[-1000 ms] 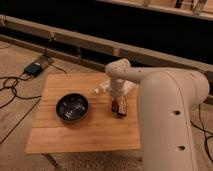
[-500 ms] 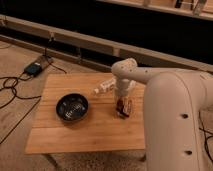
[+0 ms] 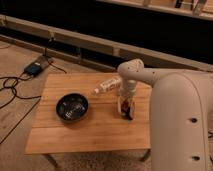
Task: Place the pepper in the ceramic cup
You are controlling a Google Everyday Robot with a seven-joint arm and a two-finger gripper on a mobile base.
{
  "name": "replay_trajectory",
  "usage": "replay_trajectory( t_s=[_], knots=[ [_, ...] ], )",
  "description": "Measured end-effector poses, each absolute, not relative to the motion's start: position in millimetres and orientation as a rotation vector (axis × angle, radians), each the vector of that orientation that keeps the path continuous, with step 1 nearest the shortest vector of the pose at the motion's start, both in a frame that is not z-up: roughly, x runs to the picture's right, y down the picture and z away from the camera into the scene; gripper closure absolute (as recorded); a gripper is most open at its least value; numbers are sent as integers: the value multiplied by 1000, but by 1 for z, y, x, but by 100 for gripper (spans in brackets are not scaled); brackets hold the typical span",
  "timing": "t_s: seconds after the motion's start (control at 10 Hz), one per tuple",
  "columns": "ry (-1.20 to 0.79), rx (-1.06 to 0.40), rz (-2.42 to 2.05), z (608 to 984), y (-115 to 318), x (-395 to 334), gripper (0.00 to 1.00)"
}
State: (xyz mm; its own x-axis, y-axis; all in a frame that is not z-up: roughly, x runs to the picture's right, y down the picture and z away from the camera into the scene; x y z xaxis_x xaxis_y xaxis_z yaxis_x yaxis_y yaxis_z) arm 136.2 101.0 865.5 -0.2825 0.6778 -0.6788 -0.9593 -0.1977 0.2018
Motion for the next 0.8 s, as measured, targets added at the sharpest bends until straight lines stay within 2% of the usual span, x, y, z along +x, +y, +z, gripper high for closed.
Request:
replay_trajectory(
  t_s=[0.2, 0.8],
  knots=[
    [734, -535, 1757, 864, 103, 140, 95],
    [690, -556, 1719, 865, 98, 124, 33]
  ],
)
